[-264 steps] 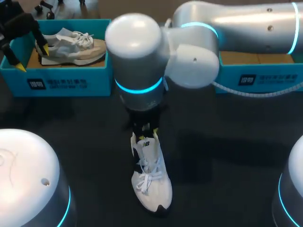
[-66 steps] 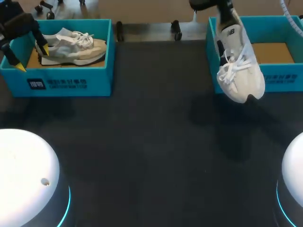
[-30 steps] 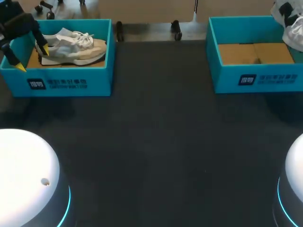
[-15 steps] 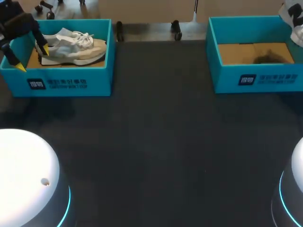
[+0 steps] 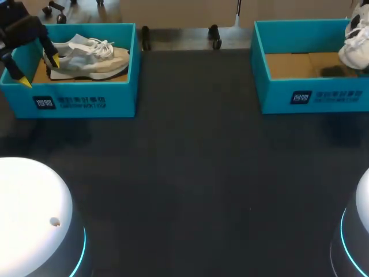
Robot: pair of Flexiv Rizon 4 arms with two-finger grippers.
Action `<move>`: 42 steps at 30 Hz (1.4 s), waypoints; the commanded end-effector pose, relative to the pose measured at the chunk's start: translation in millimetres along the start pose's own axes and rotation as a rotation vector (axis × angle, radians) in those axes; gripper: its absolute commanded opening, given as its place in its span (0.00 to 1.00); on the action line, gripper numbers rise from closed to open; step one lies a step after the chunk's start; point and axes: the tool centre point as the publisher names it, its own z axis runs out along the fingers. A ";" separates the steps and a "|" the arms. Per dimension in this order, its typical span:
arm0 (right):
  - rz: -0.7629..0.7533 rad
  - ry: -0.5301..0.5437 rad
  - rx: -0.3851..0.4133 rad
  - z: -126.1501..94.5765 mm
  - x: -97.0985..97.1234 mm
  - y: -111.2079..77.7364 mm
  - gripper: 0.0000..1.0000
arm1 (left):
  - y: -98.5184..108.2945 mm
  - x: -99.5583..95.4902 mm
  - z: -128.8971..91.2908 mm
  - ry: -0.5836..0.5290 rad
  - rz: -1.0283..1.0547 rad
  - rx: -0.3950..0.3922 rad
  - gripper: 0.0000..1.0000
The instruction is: Take the shoe out of the shoebox, open the shoe tongue, remove and reinsert the insole, then place the shoe into the shoebox
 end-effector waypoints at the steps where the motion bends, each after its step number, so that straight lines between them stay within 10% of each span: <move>1: 0.241 0.097 -0.015 -2.7 -2.5 0.4 0.00 | 0.5 0.0 -0.6 0.002 0.000 -0.002 1.00; 10: 0.264 0.103 -0.013 -2.3 -1.3 2.7 0.00 | 0.5 0.0 -0.6 0.002 0.000 -0.002 1.00; 24: 0.943 0.167 -0.164 24.0 34.2 -25.7 0.00 | 0.5 0.0 -0.6 0.002 0.000 -0.002 1.00; 42: 0.910 0.142 -0.154 27.5 36.8 -15.8 0.00 | 0.5 0.0 -0.6 0.002 0.000 -0.002 1.00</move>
